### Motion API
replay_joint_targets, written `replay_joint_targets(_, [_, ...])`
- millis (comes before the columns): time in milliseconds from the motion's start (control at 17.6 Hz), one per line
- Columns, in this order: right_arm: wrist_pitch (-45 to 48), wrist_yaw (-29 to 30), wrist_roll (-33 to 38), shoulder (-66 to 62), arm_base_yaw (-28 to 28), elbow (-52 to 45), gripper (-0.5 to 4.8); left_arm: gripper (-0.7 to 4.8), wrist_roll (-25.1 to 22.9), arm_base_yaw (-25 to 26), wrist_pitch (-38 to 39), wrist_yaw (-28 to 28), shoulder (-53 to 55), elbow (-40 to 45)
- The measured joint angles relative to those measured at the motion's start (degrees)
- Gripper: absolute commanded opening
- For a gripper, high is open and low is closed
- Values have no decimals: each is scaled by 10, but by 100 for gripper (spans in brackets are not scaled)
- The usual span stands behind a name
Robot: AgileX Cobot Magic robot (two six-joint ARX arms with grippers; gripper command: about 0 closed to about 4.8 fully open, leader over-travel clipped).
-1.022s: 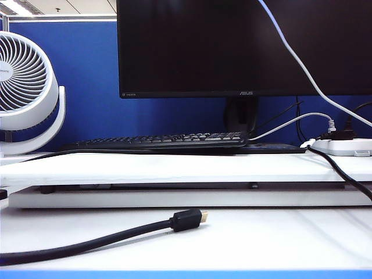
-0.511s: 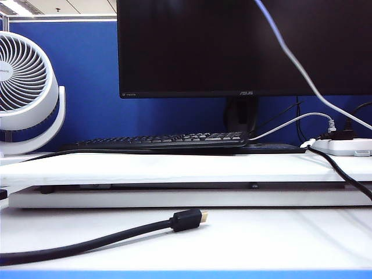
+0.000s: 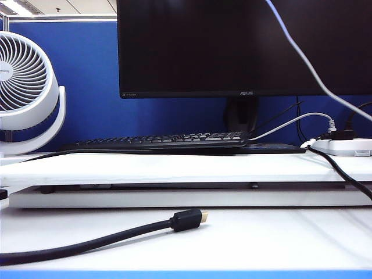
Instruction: Pick up the Type-C charging cable and the charging base, insert one end of the Type-C charger into the corresponding slot on the base, and finally place the plugged-in charger back on the table.
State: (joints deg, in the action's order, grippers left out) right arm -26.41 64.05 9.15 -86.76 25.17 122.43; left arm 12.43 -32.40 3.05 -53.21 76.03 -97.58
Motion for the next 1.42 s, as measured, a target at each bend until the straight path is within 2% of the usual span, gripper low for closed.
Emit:
replay_joint_targets(227, [0, -1, 2, 10, 0, -1, 237, -6, -1, 0, -11, 3, -1, -2])
replay_joint_targets(341, [0, -13, 18, 9, 1, -1, 209, -6, -2, 0, -2, -13, -1, -2])
replay_joint_targets(681, [10, -15, 33, 7, 2, -3, 207, -6, -15, 0, 22, -19, -3, -4])
replay_joint_targets(851, [18, -15, 45, 5, 2, -5, 207, -6, -39, 0, 53, -19, -4, -5])
replay_joint_targets(1249, [31, -12, 70, 5, 6, -5, 198, -6, -49, 0, 62, -19, -4, -5])
replay_joint_targets(1306, [36, -12, 74, 5, 7, -5, 175, -6, -49, 0, 62, -19, -3, -5])
replay_joint_targets(1362, [36, -12, 76, 5, 7, -5, 124, -6, -49, 0, 62, -19, -3, -5])
replay_joint_targets(1419, [36, -12, 77, 5, 7, -5, 125, -6, -49, 0, 62, -19, -3, -5])
